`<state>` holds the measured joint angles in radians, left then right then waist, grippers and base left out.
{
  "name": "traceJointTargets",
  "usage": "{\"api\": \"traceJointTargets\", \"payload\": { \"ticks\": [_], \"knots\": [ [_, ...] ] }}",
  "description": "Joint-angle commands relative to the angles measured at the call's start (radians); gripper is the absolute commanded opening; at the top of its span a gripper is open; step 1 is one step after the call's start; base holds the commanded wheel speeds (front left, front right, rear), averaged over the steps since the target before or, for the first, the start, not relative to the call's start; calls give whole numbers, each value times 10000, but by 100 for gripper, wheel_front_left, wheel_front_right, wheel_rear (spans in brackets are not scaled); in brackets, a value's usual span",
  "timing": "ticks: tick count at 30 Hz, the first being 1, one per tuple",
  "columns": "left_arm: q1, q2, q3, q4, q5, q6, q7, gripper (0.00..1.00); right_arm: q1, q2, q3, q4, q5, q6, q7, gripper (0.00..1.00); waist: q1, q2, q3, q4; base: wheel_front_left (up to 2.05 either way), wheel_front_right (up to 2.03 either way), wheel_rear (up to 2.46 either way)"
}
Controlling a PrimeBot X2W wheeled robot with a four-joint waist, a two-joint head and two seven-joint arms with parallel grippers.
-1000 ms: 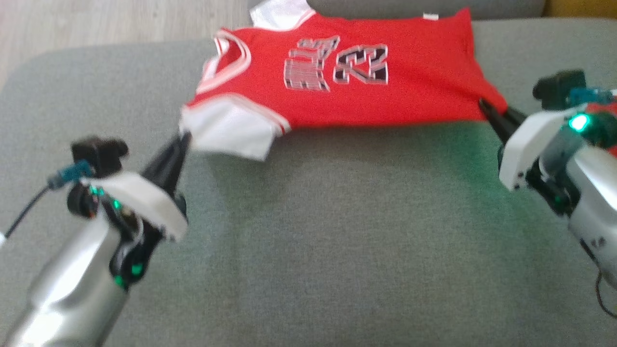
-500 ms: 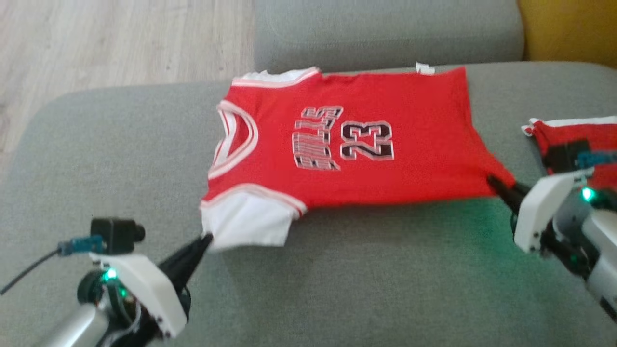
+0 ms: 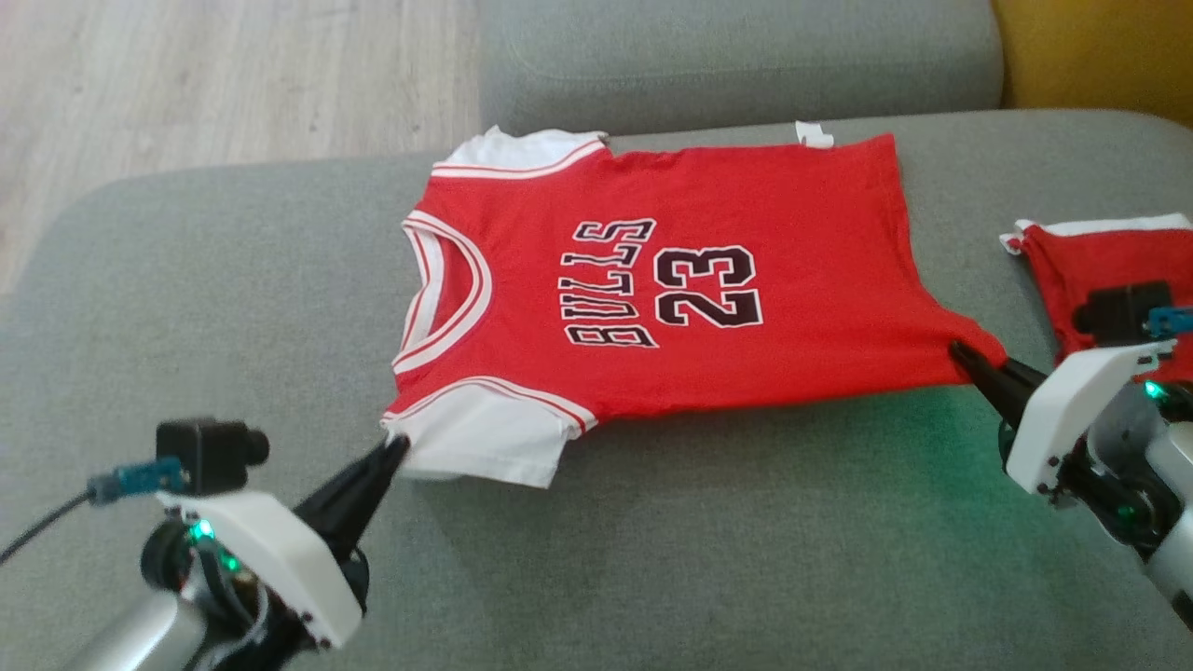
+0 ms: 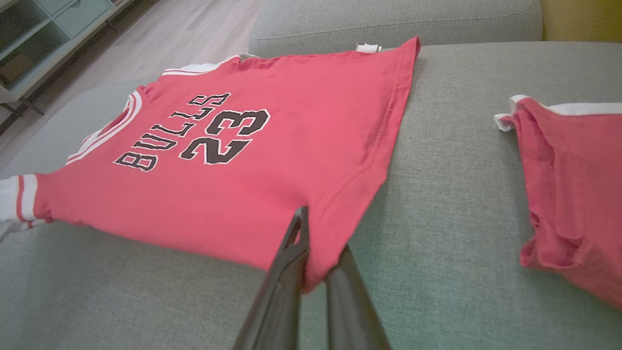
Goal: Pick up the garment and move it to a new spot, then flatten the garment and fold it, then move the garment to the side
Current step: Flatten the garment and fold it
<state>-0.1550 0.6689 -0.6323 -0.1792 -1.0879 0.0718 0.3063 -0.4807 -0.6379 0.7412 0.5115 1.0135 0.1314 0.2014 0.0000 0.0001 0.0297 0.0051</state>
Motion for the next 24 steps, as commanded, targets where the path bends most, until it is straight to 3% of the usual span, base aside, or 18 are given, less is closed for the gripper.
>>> {"api": "traceJointTargets", "payload": {
  "ticks": [1,11,24],
  "knots": [
    [-870,259,616,-226,185,4,-98,0,-83,-127,-173,-294,-115,-7,-56,0,0,-1,139,-56,0,0,0],
    [-2614,93,482,809,816,-176,408,0,-742,513,-1062,-338,-796,-7,634,0,0,-1,1047,-189,0,0,0],
    [-5983,-600,78,3853,1989,-727,1024,0,-2281,1659,-1896,927,-1784,-7,1474,0,0,-1,2289,-341,0,0,0]
  ]
}}
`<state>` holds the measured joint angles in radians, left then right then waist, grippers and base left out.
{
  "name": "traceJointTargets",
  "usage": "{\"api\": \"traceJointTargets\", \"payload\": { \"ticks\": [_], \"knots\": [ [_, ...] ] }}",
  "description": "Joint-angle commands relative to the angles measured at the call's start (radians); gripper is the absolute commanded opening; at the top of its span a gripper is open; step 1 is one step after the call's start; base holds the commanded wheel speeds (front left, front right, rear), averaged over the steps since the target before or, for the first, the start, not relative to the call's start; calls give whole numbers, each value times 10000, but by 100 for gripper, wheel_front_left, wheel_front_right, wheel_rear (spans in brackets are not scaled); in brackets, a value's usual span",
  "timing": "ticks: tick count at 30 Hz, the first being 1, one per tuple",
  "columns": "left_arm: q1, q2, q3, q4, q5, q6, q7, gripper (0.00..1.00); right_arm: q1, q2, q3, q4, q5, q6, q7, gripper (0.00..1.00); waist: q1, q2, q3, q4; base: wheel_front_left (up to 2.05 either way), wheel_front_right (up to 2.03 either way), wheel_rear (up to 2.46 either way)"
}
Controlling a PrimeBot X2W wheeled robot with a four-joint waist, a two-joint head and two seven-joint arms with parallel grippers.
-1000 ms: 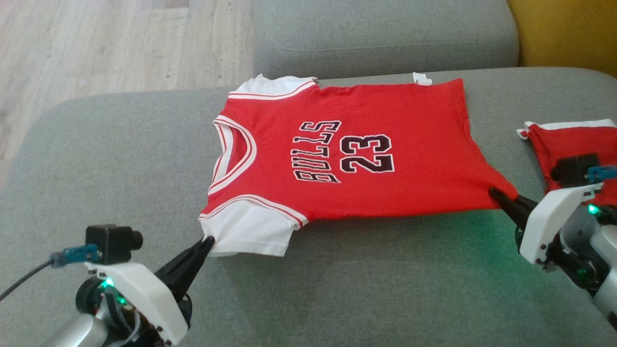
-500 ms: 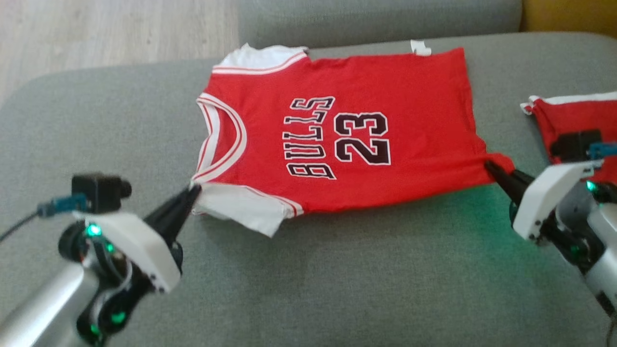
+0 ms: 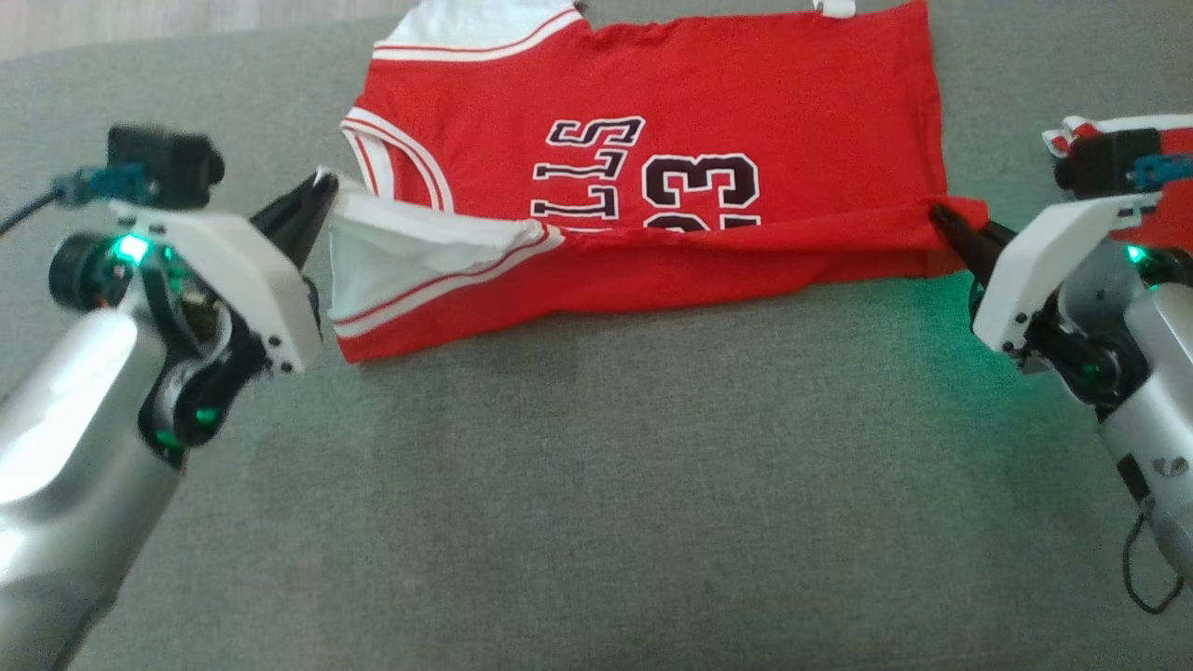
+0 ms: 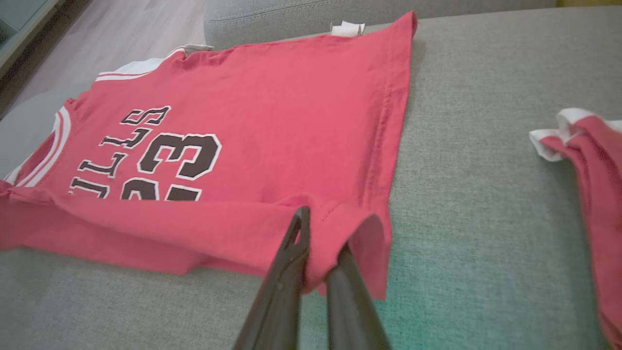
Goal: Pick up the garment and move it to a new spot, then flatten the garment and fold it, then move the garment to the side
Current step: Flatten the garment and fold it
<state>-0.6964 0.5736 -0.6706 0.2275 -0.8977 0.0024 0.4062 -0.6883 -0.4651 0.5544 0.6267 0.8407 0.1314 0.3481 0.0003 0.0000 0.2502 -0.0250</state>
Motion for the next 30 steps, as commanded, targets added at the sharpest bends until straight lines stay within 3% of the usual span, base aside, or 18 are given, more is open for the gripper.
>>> {"api": "traceJointTargets", "payload": {
  "ticks": [1,11,12,13,18,20,26,30],
  "knots": [
    [-777,296,372,-1,204,-101,70,0,-279,-8,-20,-148,-126,-7,37,0,-3,0,134,-59,0,0,0],
    [-2410,-416,-241,2093,1208,-586,-285,0,-1031,377,95,466,-561,-7,67,0,-3,0,683,-186,0,0,0],
    [-2507,-610,-95,2305,1086,-507,-462,53,-1126,370,84,527,-680,-7,-62,83,-3,0,720,-186,0,0,0],
    [-2631,-774,14,2492,1058,-430,-689,100,-1207,416,-13,656,-701,-7,-154,100,-3,0,753,-187,0,0,0],
    [-3178,-1200,345,3097,1438,-13,-2124,100,-1629,641,-391,951,-749,-7,-703,100,-3,0,803,-193,0,0,0],
    [-3365,-1407,632,3301,1583,258,-3149,100,-1811,739,-642,1025,-767,-7,-1166,100,-3,0,732,-183,0,0,0],
    [-3141,-2043,1389,3256,1521,613,-5831,100,-1929,985,-1585,980,-1170,-7,-3387,100,-3,0,200,-61,0,0,0],
    [-2400,-2294,1595,2741,1622,849,-6492,100,-1538,1185,-2177,737,-1752,-7,-4883,100,-3,0,-247,67,0,0,0]
  ]
}}
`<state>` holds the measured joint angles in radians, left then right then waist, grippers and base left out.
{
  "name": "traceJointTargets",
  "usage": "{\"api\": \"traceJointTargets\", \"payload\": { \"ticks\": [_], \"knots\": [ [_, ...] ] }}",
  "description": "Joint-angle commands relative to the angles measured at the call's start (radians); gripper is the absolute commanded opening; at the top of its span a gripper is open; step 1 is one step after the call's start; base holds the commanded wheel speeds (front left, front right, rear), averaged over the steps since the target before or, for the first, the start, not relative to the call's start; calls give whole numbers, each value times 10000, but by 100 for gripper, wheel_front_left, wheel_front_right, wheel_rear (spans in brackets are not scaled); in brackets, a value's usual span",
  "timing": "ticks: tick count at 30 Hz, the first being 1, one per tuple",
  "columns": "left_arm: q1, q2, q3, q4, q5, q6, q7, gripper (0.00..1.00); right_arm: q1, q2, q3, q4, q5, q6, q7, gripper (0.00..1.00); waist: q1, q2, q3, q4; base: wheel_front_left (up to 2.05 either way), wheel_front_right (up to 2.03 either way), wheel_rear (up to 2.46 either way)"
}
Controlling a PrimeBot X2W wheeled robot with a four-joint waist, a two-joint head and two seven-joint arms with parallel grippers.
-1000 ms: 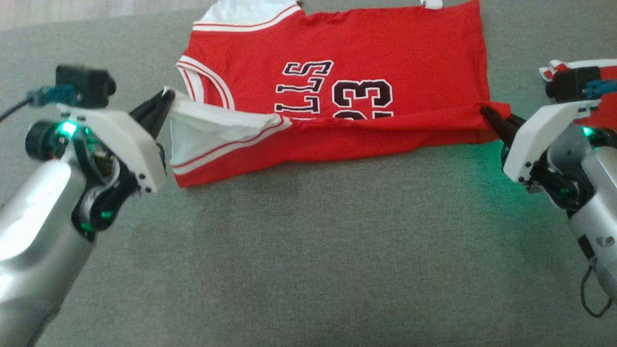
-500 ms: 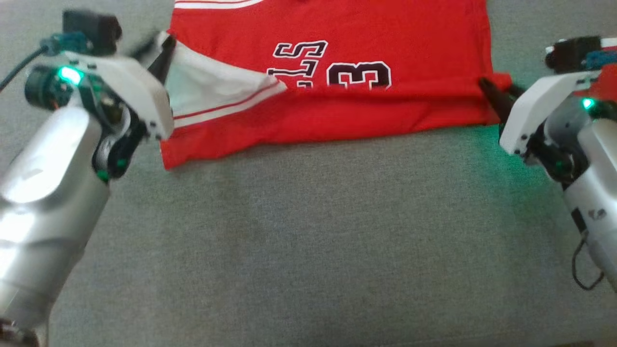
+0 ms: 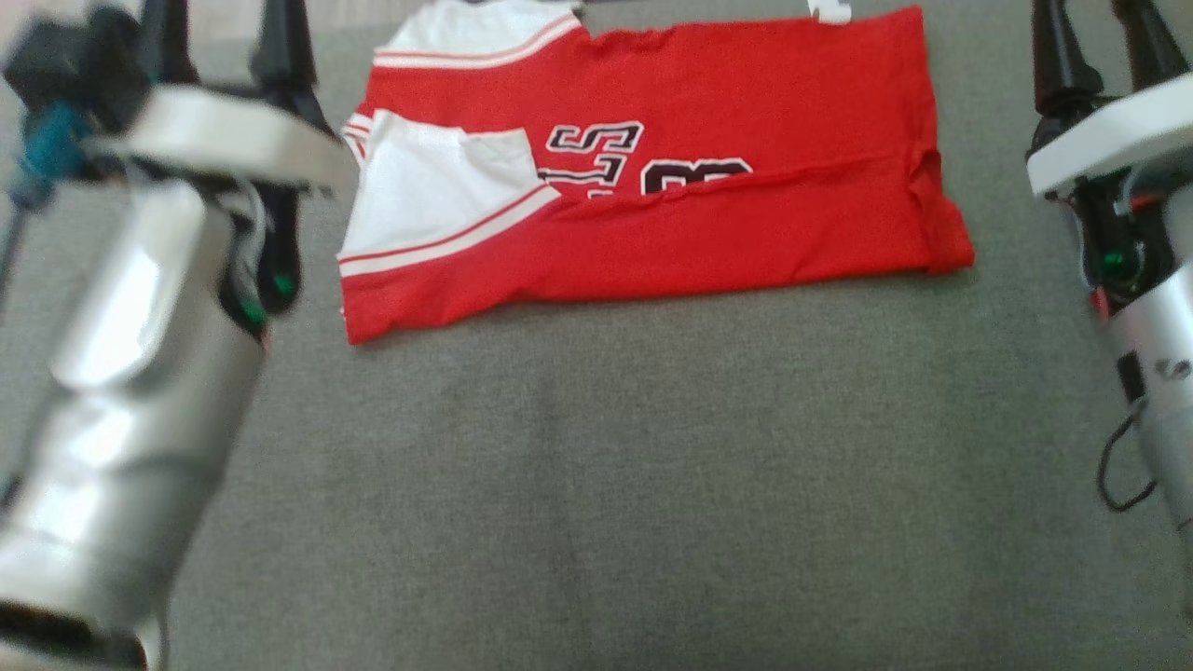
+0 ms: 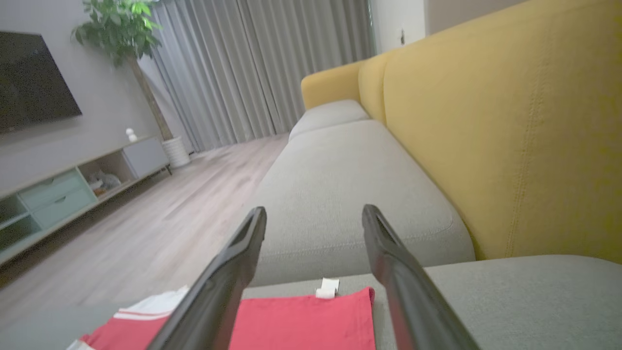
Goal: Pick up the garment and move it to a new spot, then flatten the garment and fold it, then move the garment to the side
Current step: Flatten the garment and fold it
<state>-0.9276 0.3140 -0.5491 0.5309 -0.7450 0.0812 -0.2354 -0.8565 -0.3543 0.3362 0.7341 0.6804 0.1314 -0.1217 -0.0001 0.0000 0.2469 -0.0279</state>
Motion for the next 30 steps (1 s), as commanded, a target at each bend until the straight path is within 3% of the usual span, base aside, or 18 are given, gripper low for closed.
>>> {"api": "traceJointTargets", "payload": {
  "ticks": [1,10,15,22,30],
  "knots": [
    [171,250,430,-477,138,132,-143,100,298,176,-189,-376,-282,-7,-495,100,1,0,-328,107,0,0,0],
    [2970,-263,1217,-2941,1506,966,-260,100,2307,1519,-2091,-1404,-2313,-7,-1353,100,1,0,-960,147,0,0,0],
    [4825,-732,1937,-3491,2238,1125,-262,100,4025,2562,-3173,-2632,-3665,-7,-1394,100,1,0,-1231,11,0,0,0],
    [6531,-1700,2985,-3413,2900,704,-263,100,6108,3022,-3858,-4038,-4470,-7,-1399,100,1,0,-1298,-63,0,0,0],
    [6409,-2120,3523,-2757,3650,138,-263,100,6295,3037,-3496,-4576,-3989,-7,-1400,100,1,0,-1015,-301,0,0,0]
  ]
}}
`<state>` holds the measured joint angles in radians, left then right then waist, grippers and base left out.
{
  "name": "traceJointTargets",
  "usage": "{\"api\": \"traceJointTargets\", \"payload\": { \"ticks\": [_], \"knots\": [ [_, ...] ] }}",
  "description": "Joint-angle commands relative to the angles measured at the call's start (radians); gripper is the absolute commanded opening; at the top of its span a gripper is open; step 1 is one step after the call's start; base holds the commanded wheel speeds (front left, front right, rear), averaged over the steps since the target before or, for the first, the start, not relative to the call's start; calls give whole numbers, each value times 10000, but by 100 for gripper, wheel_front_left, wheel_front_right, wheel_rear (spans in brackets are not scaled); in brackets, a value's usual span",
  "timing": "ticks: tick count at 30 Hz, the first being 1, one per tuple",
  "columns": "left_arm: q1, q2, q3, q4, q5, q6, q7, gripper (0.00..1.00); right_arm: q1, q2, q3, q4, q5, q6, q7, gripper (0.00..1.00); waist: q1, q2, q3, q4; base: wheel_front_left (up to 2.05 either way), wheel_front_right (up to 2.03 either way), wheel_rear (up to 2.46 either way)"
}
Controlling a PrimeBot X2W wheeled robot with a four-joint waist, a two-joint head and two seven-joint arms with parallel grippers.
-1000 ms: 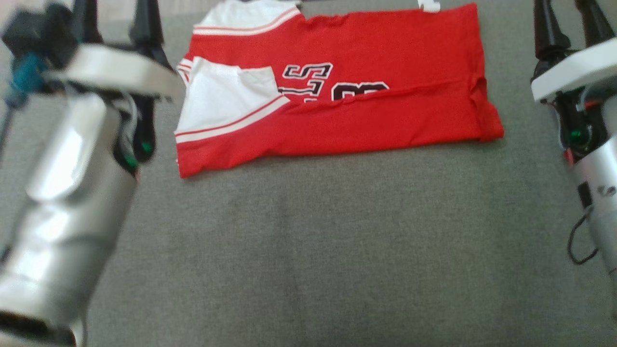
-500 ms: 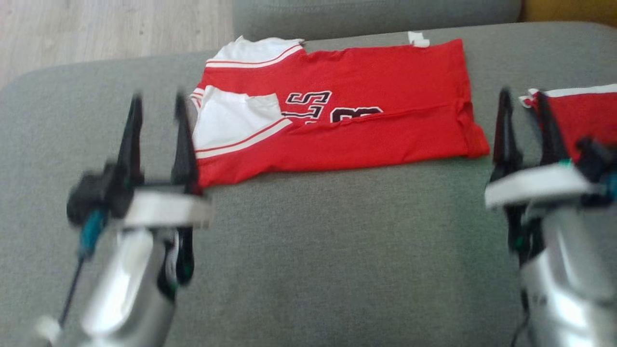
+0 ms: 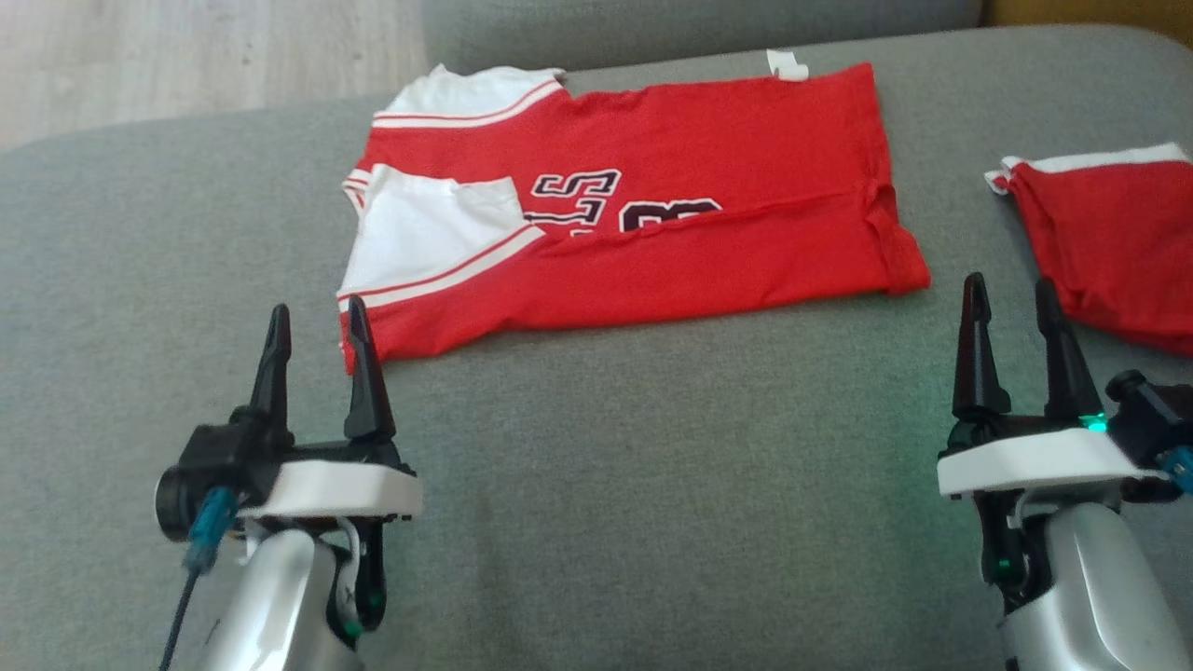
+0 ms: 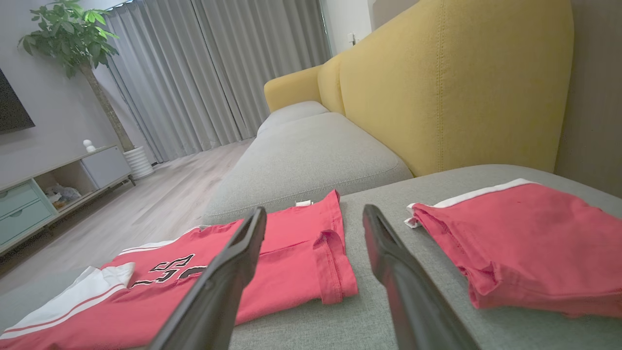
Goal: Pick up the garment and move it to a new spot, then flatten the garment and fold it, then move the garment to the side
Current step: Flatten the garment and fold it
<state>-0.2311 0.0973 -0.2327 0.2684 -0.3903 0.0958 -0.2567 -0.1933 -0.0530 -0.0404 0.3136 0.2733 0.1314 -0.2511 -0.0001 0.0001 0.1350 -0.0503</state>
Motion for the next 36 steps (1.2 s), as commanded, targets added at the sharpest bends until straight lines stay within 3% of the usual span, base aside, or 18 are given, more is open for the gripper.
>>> {"api": "traceJointTargets", "payload": {
  "ticks": [1,6,18,23,34,35,36],
  "knots": [
    [-649,46,335,169,141,-9,-50,100,-384,25,306,-414,112,-7,-105,100,1,-1,178,-126,0,0,0],
    [-1450,64,394,1565,207,336,400,100,-528,26,460,-660,246,-7,-106,100,1,-1,596,-320,0,0,0],
    [-2506,376,303,4178,145,564,1974,100,-527,27,825,-980,551,-7,-106,100,1,-1,1082,-717,0,0,0],
    [-2684,453,350,4718,99,769,2213,100,-505,27,1003,-1022,675,-7,-106,100,1,-1,1157,-794,0,0,0],
    [-3029,597,436,5377,-111,761,2245,100,-602,27,1074,-1005,820,-7,-106,100,1,-1,1299,-887,0,0,0],
    [-3118,591,367,5563,-149,663,2481,87,-621,28,1065,-982,834,-7,-106,100,1,-1,1317,-894,0,0,0],
    [-3163,580,374,5622,-193,631,2530,23,-629,28,1060,-970,839,-7,-106,100,1,-1,1325,-893,0,0,0]
  ]
}}
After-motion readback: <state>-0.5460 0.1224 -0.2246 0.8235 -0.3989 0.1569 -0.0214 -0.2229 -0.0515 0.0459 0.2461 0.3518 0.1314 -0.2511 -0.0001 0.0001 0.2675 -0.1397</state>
